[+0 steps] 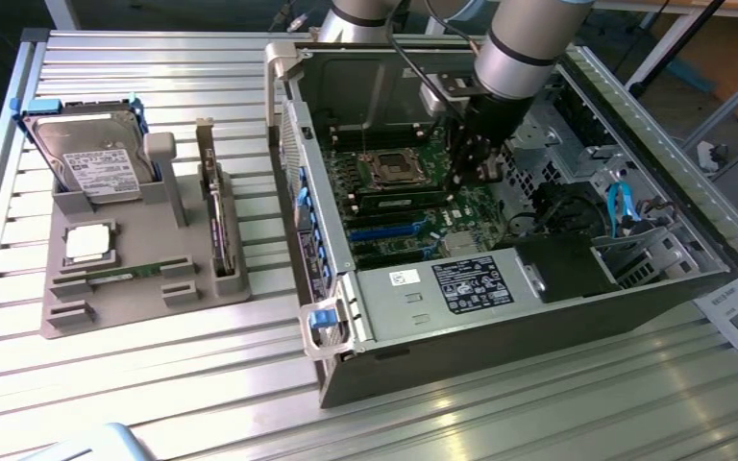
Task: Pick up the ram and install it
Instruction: 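Press down the ram until it locks into place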
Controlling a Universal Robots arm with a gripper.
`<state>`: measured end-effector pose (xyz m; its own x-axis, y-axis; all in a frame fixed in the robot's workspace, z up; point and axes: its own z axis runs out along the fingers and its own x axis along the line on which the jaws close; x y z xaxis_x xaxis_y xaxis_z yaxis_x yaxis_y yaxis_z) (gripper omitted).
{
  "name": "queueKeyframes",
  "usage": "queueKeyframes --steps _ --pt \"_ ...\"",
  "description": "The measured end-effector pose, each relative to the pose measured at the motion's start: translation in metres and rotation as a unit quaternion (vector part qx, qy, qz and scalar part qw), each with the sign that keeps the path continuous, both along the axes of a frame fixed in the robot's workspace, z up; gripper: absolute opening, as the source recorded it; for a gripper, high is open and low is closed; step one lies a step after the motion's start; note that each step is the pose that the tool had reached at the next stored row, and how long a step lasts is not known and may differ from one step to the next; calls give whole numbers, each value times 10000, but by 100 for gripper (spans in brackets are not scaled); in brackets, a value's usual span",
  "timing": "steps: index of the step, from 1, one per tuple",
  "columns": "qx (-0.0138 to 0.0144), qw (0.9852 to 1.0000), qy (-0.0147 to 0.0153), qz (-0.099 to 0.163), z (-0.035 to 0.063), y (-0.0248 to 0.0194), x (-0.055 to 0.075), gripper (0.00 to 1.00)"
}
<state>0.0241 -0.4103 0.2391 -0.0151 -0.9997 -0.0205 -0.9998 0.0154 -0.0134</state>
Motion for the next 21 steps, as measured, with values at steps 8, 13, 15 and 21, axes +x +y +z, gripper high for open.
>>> queueKeyframes --steps 8,13,15,21 --pt "-8 10000 0 1 50 0 -23 10" --pt "-7 10000 -1 0 48 0 -131 10" --pt "-8 10000 -2 1 46 0 -199 10" --pt "-7 10000 -5 1 41 0 -441 10"
